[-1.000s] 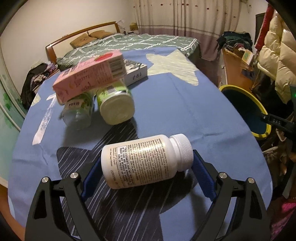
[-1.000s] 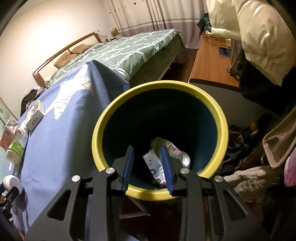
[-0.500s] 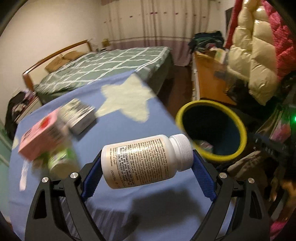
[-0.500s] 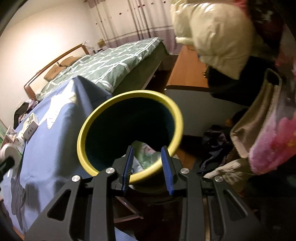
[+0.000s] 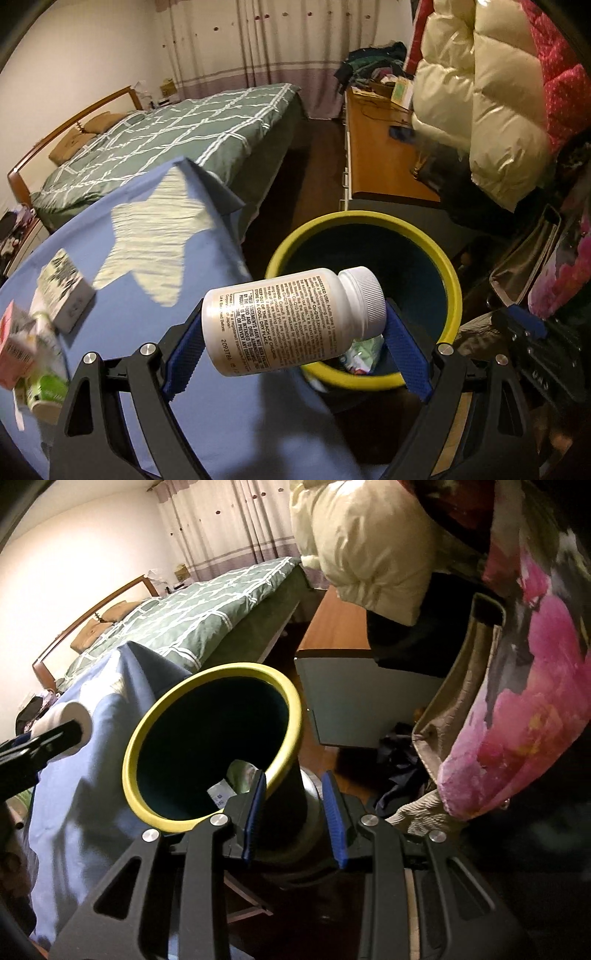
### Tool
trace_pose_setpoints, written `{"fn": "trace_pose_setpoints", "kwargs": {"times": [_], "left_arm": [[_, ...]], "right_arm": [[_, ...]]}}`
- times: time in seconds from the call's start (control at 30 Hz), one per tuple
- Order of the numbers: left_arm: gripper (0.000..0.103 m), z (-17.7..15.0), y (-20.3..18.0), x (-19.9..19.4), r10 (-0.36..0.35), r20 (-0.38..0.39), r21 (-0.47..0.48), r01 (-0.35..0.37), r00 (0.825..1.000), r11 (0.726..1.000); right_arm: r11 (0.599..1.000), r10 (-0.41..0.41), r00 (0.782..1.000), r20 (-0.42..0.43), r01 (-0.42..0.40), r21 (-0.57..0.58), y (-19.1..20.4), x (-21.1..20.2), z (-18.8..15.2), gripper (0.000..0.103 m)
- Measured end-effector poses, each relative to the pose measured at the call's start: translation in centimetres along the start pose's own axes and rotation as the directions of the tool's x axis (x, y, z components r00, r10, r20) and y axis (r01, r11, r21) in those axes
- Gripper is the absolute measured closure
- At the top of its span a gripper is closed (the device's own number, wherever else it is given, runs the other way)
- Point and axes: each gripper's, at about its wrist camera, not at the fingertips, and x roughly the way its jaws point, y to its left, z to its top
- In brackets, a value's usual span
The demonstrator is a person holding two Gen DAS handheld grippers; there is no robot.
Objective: Collect trash
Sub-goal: 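Carry the pill bottle over the bin and open the left gripper, then move the right gripper back from the bin to the table items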
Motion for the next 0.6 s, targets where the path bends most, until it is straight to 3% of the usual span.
{"fn": "trace_pose_setpoints", "kwargs": {"times": [0.27, 0.3, 0.4, 0.6], "left_arm": [[0.014, 1.7, -2.0, 2.7, 0.012, -0.007, 0.005, -0.012, 1.000, 1.000], [0.011, 1.9, -2.0, 2.7, 0.013, -0.006, 0.000, -0.013, 1.000, 1.000], [0.005, 2.0, -1.5, 2.0, 0.023, 0.019, -0.016, -0.022, 1.000, 1.000], [0.005, 1.7, 1.2, -1.4, 0.003, 0.054, -0.059, 0.000, 0.999, 0.998]], "right_arm": [[1.000, -0.005, 1.000, 0.001, 0.005, 0.003, -0.5, 0.0, 0.0, 0.068], [1.000, -0.005, 1.000, 0.001, 0.005, 0.002, -0.6, -0.1, 0.0, 0.068], [1.000, -0.005, 1.000, 0.002, 0.005, 0.002, -0.6, -0.1, 0.0, 0.068], [1.000, 0.003, 1.000, 0.005, -0.003, -0.003, 0.2, -0.4, -0.2, 0.067]]}}
